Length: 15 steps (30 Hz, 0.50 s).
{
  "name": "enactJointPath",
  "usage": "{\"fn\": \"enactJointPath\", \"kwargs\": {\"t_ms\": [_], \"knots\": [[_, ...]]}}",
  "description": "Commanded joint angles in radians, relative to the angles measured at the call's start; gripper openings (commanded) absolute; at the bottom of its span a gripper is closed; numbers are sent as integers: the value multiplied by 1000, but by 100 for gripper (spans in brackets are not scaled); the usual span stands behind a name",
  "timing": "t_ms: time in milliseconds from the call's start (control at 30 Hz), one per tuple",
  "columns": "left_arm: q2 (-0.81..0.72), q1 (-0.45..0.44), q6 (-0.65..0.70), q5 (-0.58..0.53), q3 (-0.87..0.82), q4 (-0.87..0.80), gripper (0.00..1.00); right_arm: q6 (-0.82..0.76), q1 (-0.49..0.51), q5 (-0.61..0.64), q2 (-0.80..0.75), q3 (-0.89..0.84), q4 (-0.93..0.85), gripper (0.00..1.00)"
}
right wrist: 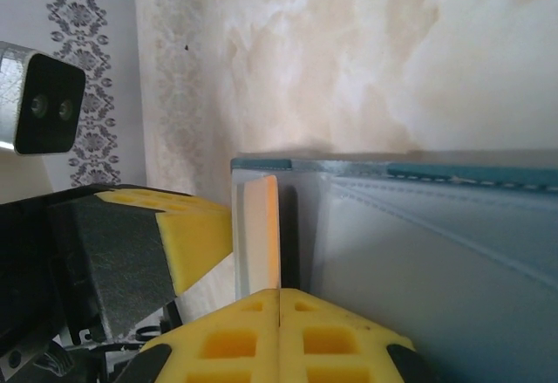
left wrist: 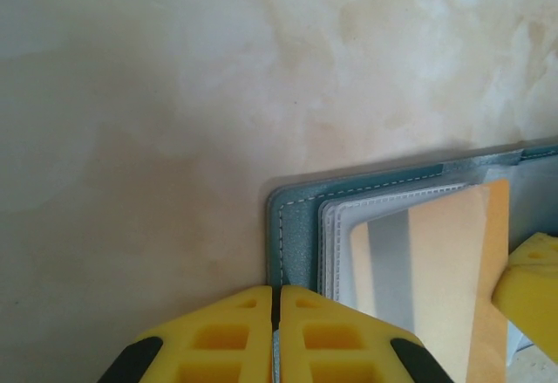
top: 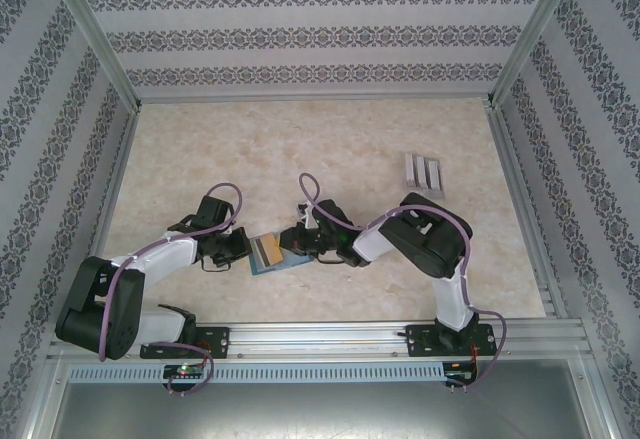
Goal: Put the credit cards into the card holder
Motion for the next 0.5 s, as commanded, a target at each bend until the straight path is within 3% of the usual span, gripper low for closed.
{"fn": "enactJointPath", "kwargs": {"t_ms": [0,100,300,467], "knots": [[41,-28,4,-42,-48,-17,9,54,23,88,45,-20,94,0],[35,-29,-3,-44,-50,-22,9,81,47,123,55,-26,124,1],[30,-28,-12,-54,-45,-30,10,66,89,154,31,-27,83,13],[7,-27,-38,-42,-35,-28,11,-11,88,185,-53,-52,-42,19]]}}
